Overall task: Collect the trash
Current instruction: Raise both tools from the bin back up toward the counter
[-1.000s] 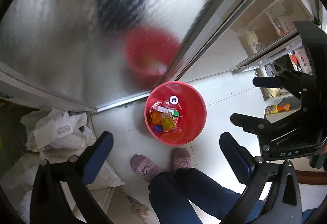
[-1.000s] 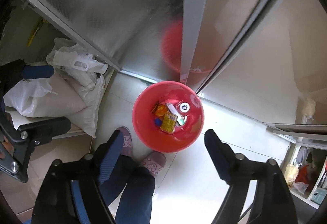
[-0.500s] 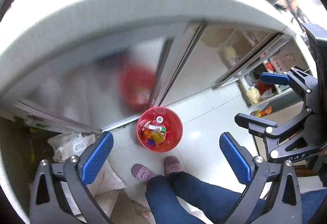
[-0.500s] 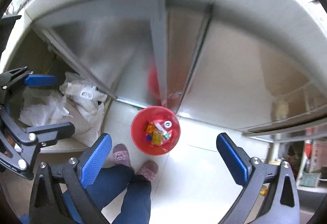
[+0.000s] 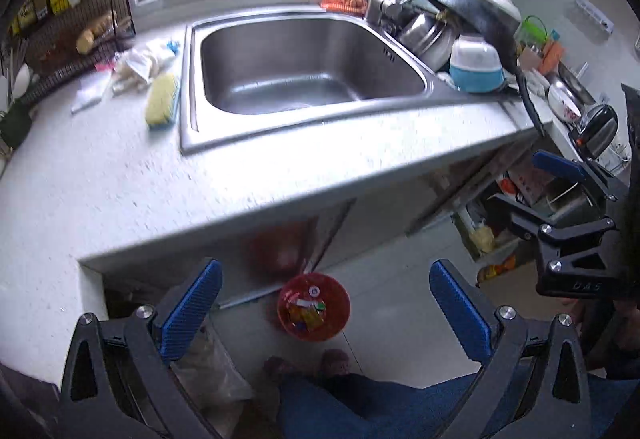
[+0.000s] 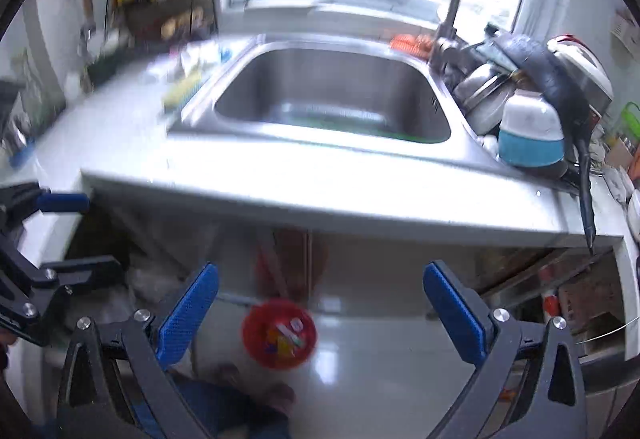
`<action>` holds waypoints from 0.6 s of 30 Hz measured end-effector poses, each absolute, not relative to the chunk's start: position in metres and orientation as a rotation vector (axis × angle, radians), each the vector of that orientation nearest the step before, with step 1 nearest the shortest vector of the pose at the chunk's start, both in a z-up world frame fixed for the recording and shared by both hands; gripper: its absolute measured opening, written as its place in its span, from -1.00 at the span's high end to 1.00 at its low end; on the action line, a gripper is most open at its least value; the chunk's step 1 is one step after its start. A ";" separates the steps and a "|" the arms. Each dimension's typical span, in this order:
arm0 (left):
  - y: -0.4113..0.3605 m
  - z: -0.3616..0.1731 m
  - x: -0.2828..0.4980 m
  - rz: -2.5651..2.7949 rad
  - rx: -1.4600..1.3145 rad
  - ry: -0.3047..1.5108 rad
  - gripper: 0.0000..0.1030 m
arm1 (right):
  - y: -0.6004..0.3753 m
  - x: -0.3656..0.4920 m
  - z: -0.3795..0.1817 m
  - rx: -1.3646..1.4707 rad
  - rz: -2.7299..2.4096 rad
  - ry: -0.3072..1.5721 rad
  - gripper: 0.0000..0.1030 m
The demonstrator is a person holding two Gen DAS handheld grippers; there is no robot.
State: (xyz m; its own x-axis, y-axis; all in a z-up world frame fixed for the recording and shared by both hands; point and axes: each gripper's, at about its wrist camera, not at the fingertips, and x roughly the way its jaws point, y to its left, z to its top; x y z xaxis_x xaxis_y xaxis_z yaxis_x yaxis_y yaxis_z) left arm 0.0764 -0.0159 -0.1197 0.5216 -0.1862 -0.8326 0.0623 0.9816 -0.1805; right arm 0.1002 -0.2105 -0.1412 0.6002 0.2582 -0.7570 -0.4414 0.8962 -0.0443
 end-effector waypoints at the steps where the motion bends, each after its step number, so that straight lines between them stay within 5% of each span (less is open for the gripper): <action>1: -0.015 -0.114 0.078 -0.150 -0.134 1.002 -1.00 | -0.208 0.102 -0.138 -0.236 0.416 0.836 -0.99; 18: 0.068 -0.072 0.177 -0.156 -0.069 0.958 -1.00 | -0.115 0.175 -0.088 -0.277 0.506 0.807 -0.99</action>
State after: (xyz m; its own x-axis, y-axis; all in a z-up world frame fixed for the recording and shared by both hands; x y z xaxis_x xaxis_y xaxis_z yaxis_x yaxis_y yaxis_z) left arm 0.1771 0.0685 -0.0722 0.5649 -0.1627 -0.8089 0.1020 0.9866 -0.1272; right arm 0.1751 -0.1153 -0.0878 0.5822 0.3240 -0.7457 -0.5296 0.8470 -0.0455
